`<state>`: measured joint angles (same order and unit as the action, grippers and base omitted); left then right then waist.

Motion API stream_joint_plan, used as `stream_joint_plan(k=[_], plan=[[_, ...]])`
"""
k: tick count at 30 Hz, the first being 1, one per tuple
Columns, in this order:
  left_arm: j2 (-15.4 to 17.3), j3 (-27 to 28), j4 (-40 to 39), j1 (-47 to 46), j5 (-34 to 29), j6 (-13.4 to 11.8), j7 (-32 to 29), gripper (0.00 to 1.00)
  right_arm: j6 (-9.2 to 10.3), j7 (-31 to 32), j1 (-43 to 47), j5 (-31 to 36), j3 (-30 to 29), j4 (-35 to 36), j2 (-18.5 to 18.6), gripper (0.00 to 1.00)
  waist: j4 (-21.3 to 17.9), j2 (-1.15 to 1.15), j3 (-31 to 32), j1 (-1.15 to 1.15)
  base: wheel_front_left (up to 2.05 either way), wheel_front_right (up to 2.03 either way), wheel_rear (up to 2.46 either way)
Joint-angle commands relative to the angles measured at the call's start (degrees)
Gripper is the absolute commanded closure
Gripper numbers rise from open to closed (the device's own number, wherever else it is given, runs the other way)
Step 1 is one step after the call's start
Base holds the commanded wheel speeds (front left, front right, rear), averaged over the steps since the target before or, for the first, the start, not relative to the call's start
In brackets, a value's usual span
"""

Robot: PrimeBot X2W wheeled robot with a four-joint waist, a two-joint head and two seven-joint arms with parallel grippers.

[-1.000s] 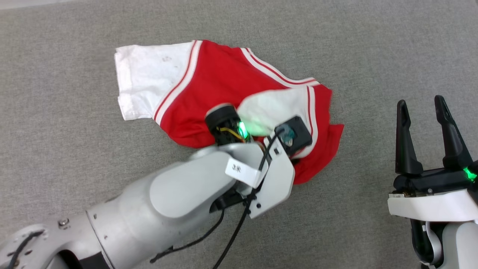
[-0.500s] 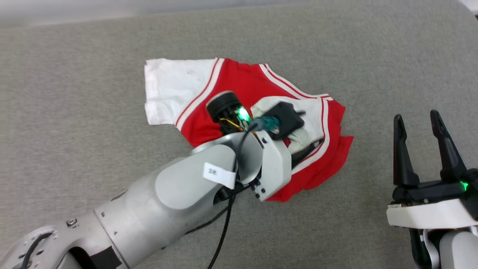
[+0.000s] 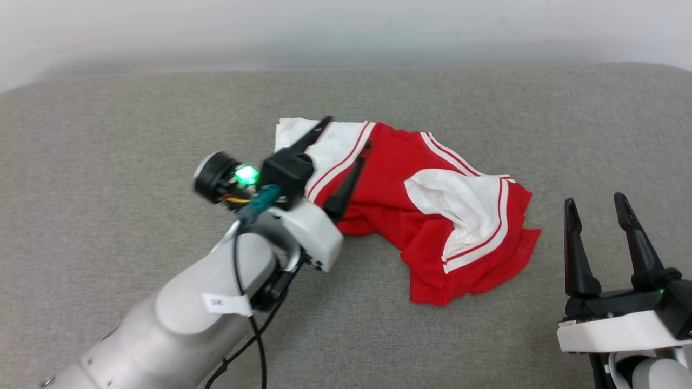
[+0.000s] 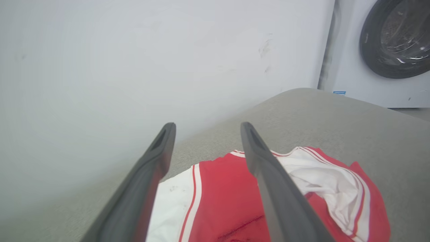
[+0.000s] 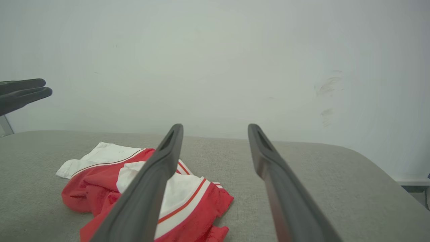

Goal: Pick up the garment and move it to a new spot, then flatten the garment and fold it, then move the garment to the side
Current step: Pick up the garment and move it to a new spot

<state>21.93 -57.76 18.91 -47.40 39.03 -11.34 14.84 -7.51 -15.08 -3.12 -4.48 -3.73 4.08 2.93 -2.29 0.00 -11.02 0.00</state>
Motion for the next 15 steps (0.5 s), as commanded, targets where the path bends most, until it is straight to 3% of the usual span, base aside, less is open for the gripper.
stream_joint_plan(k=[1, 8, 15], plan=[[0.7, 2.0, -1.3, 1.8, -0.6, -1.5, 0.4, 0.00, 0.04, -0.1, 1.0, 0.3, 0.0, -0.1, -0.1, 0.00, 1.1, 0.00, 1.1, 0.00, 0.00, 0.00, 0.00], [3.1, 17.1, -10.6, 15.2, -7.1, -7.9, 0.4, 0.00, 0.04, -0.1, 2.3, 0.6, -0.2, -0.6, -0.1, 0.00, 2.6, 0.00, 3.3, 0.00, 0.00, 0.00, 0.00], [1.1, 31.0, -16.3, 30.2, -13.6, -8.4, 0.4, 0.00, 0.04, -0.1, 3.5, 1.0, -0.3, -1.2, -0.1, 0.00, 3.6, 0.00, 5.4, 0.00, 0.00, 0.00, 0.00]])
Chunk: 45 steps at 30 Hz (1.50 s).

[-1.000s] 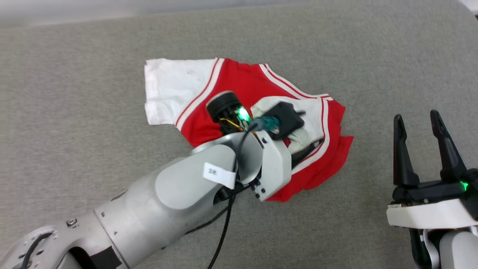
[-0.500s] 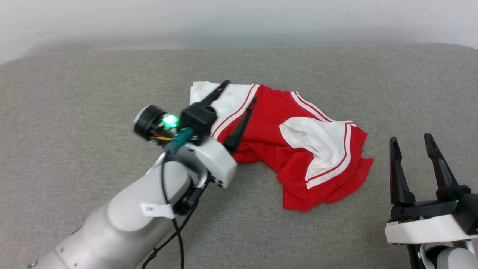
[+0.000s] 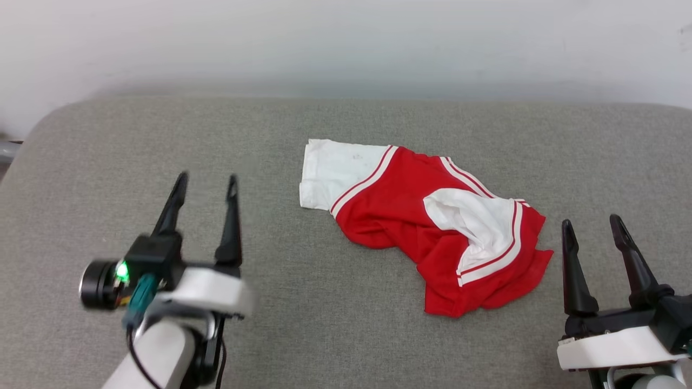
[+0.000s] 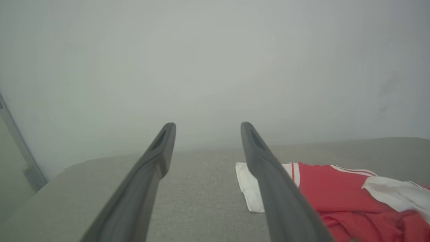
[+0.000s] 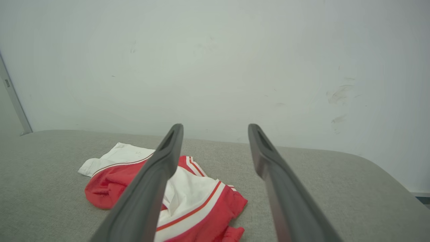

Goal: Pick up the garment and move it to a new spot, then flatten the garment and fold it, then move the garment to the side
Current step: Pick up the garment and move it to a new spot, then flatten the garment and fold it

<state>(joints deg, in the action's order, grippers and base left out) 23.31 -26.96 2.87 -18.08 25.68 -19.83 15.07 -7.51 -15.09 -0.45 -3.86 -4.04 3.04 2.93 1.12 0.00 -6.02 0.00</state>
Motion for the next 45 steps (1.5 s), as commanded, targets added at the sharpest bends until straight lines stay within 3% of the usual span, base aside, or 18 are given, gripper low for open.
stream_joint_plan(k=[1, 8, 16, 29, 45], plan=[[-0.8, 2.0, -0.7, 2.8, -1.1, 0.3, 0.1, 0.00, 0.04, -0.1, 1.0, 0.4, 0.0, -0.3, -0.1, 0.00, 0.3, 0.00, 0.6, 0.00, 0.00, 0.00, 0.00], [-5.7, 12.4, -2.9, 14.4, -7.3, 3.9, 0.1, 0.00, 0.04, -0.1, 2.5, 0.5, 0.2, -0.9, -0.1, 0.00, 0.6, 0.00, 2.5, 0.00, 0.00, 0.00, 0.00], [-11.0, 18.9, -2.5, 22.2, -13.8, 9.1, 0.1, 0.00, 0.04, -0.1, 4.8, 0.5, -0.3, -2.3, -0.1, 0.00, 0.6, 0.00, 4.6, 0.00, 0.00, 0.00, 0.00], [-16.3, 23.1, -2.9, 25.2, -19.9, 15.7, 0.1, 0.00, 0.04, -0.1, 6.4, -0.7, -0.9, -2.9, -0.1, 0.00, 0.6, 0.00, 5.8, 0.00, 0.00, 0.00, 0.00], [-18.2, 25.9, -1.6, 25.4, -22.6, 18.9, 0.1, 0.00, 0.04, -0.1, 6.5, -1.1, -0.7, -3.3, -0.1, 0.00, 0.9, 0.00, 5.9, 0.00, 0.00, 0.00, 0.00]])
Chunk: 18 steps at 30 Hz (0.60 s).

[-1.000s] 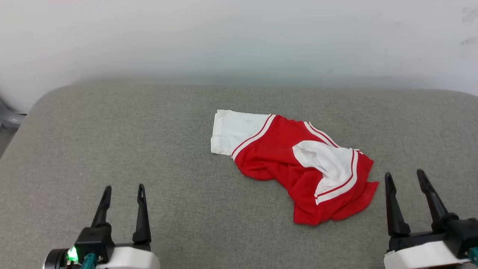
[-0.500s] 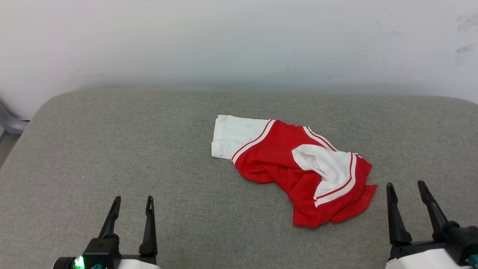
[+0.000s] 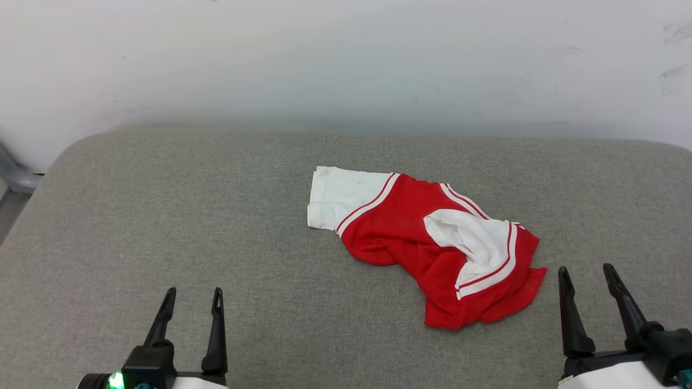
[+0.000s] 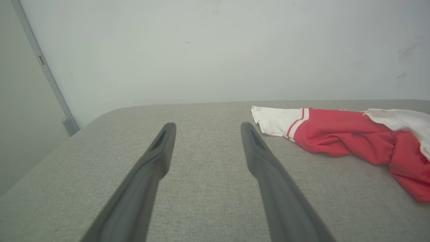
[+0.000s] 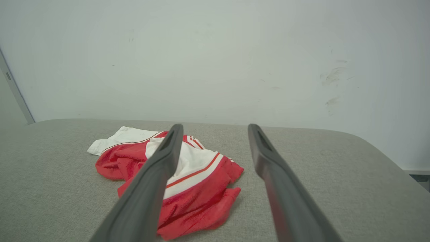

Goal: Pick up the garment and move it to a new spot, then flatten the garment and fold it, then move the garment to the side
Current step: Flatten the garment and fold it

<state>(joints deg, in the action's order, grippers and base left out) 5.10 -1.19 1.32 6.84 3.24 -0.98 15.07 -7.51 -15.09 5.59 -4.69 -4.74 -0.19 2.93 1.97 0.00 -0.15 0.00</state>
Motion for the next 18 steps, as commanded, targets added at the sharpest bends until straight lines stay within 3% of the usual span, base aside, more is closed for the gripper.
stream_joint_plan(k=[1, 18], plan=[[-0.1, 0.2, 0.1, 0.5, -0.4, 0.3, 0.1, 0.00, 0.04, -0.1, 0.4, -0.2, 0.0, -0.1, -0.1, 0.00, 0.0, 0.00, 0.0, 0.00, 0.00, 0.00, 0.00], [-1.0, 1.1, 1.5, -0.1, -1.5, 1.3, 0.2, 0.00, 0.04, -0.1, -0.7, 0.4, -0.4, 0.5, -0.1, 0.00, 0.3, 0.00, 0.2, 0.00, 0.00, 0.00, 0.00]])
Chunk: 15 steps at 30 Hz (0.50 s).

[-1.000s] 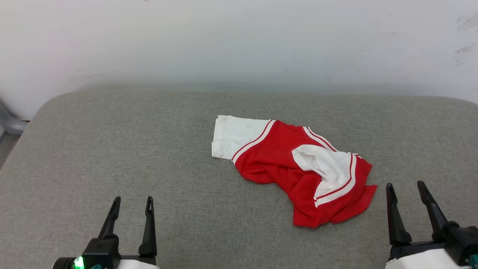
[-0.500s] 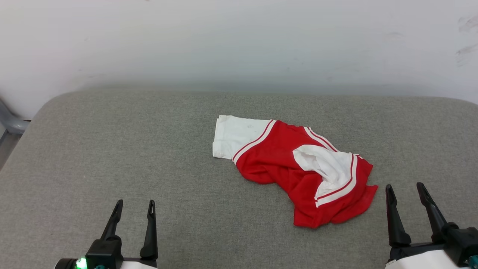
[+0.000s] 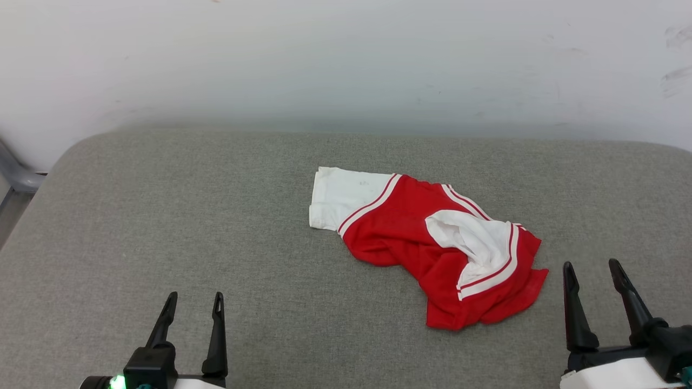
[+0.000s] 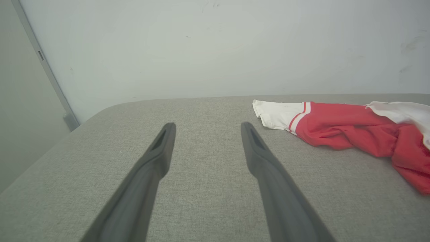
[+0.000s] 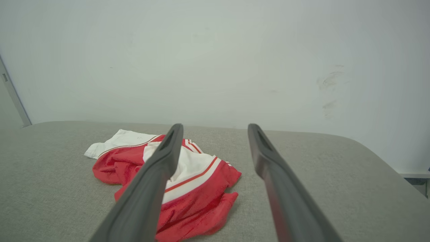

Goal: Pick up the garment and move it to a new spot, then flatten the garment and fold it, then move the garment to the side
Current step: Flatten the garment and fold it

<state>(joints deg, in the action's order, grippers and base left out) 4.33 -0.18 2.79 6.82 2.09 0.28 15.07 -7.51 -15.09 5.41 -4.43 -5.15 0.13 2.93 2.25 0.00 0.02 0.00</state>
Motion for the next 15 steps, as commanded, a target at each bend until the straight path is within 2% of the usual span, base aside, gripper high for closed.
stream_joint_plan(k=[1, 10, 15], plan=[[-0.3, 0.1, 0.0, -0.2, -0.3, 0.0, 0.2, 0.00, 0.04, -0.1, -1.0, 0.8, 0.0, 0.6, -0.1, 0.00, 0.1, 0.00, 0.0, 0.00, 0.00, 0.00, 0.00], [-0.7, -0.1, 0.3, -1.2, -0.2, 0.4, 0.2, 0.00, 0.04, -0.1, -10.3, 6.4, 0.3, 4.3, -0.1, 0.00, 0.9, 0.00, -0.5, 0.00, 0.00, 0.00, 0.00], [-0.8, -0.4, 0.4, -1.4, -0.4, 0.7, 0.2, 0.00, 0.05, -0.1, -17.1, 7.4, 4.8, 1.3, 4.5, 0.00, 1.6, 0.00, -1.0, 0.00, 0.00, 0.00, 0.00]])
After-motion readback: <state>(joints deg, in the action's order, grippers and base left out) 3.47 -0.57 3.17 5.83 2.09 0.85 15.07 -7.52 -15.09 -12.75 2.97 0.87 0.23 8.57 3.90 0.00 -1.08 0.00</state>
